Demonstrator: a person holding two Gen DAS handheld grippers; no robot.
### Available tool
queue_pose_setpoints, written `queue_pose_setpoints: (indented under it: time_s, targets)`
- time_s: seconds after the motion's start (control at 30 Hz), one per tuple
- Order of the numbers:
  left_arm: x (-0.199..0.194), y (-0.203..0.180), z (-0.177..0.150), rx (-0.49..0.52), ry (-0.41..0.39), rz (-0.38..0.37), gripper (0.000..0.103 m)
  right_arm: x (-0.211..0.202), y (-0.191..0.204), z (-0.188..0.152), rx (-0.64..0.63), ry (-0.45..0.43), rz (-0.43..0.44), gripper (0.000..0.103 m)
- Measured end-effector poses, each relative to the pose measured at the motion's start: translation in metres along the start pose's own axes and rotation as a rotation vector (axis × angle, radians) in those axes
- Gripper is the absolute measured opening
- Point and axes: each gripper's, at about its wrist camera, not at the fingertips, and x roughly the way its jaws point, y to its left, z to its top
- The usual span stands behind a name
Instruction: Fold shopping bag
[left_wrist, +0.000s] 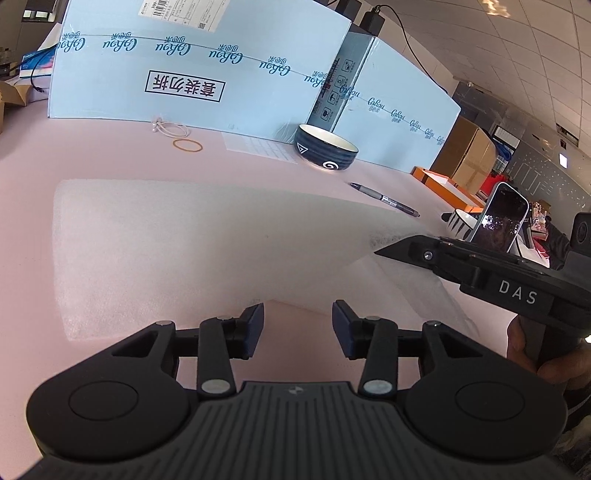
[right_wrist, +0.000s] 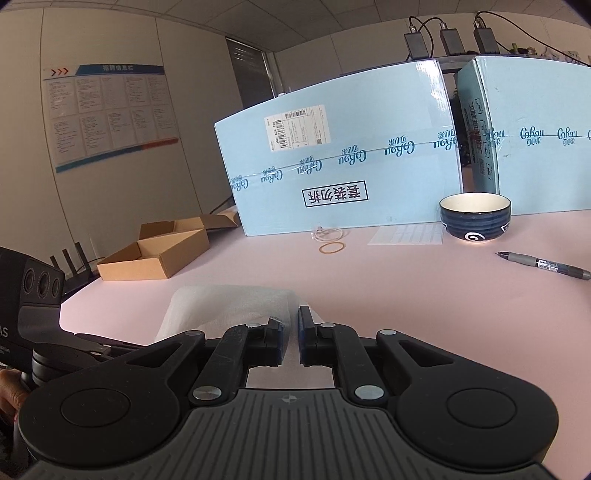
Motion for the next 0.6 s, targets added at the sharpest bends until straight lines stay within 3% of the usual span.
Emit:
queue_pose_setpoints:
  time_s: [0.13, 0.2, 0.27, 0.47, 0.6]
  targets:
    - [0.002, -0.001, -0.002, -0.002, 0.0, -0.027, 0.04, -0.009, -0.008, 0.006, 0.052, -0.088, 0.018, 0.008]
    - [0.004, -0.001, 0.001, -0.01, -0.008, -0.032, 0.04, -0.011, -0.007, 0.008, 0.049, -0.09, 0.049, 0.008]
    - [0.008, 0.0, 0.006, -0.021, -0.022, -0.02, 0.04, -0.012, -0.003, 0.008, 0.027, -0.076, 0.058, 0.008]
    - [0.002, 0.012, 0.035, -0.02, -0.158, 0.13, 0.04, -0.016, -0.003, -0.001, 0.007, -0.02, 0.045, 0.008]
    - [0.0, 0.017, 0.055, -0.006, -0.193, 0.13, 0.04, -0.01, -0.001, -0.009, 0.011, 0.034, 0.071, 0.008]
